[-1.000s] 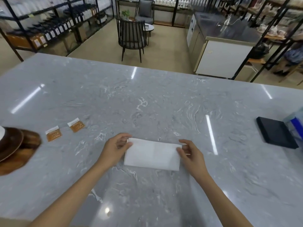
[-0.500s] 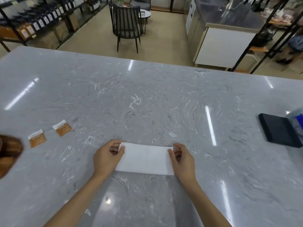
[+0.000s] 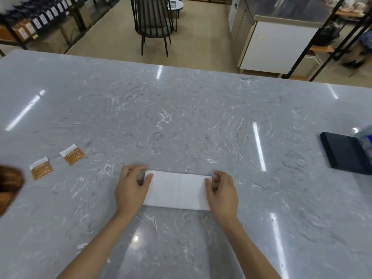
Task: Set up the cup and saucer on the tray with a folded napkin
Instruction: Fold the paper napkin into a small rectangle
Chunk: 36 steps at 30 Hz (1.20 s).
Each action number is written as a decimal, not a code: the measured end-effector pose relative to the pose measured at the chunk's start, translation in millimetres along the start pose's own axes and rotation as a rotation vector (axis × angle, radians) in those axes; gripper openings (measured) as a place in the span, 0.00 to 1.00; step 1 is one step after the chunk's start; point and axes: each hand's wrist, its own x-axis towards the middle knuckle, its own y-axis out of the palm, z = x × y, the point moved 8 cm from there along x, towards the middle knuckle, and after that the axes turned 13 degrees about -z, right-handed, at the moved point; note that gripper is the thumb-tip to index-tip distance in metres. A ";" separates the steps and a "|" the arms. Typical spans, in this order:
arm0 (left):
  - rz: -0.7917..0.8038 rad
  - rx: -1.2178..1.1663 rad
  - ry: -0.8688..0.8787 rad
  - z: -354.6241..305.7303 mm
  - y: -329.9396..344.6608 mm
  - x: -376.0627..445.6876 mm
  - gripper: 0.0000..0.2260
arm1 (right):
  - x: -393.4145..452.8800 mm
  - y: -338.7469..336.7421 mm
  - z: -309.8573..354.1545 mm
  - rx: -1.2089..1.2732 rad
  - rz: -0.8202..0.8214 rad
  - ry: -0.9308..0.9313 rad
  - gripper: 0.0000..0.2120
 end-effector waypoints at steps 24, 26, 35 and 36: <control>0.440 0.379 0.555 -27.0 52.4 -39.5 0.33 | -50.1 20.8 6.8 -0.348 0.099 -0.395 0.33; 0.425 0.346 0.518 -21.8 42.9 -35.1 0.33 | -52.3 15.2 5.0 -0.335 0.086 -0.406 0.32; 0.386 0.265 0.441 -8.4 -10.2 -38.4 0.30 | -85.6 -21.1 -1.0 -0.229 -0.062 -0.258 0.25; 0.383 0.287 0.429 -7.5 -16.1 -41.4 0.30 | -88.8 -21.9 -2.2 -0.249 -0.066 -0.249 0.24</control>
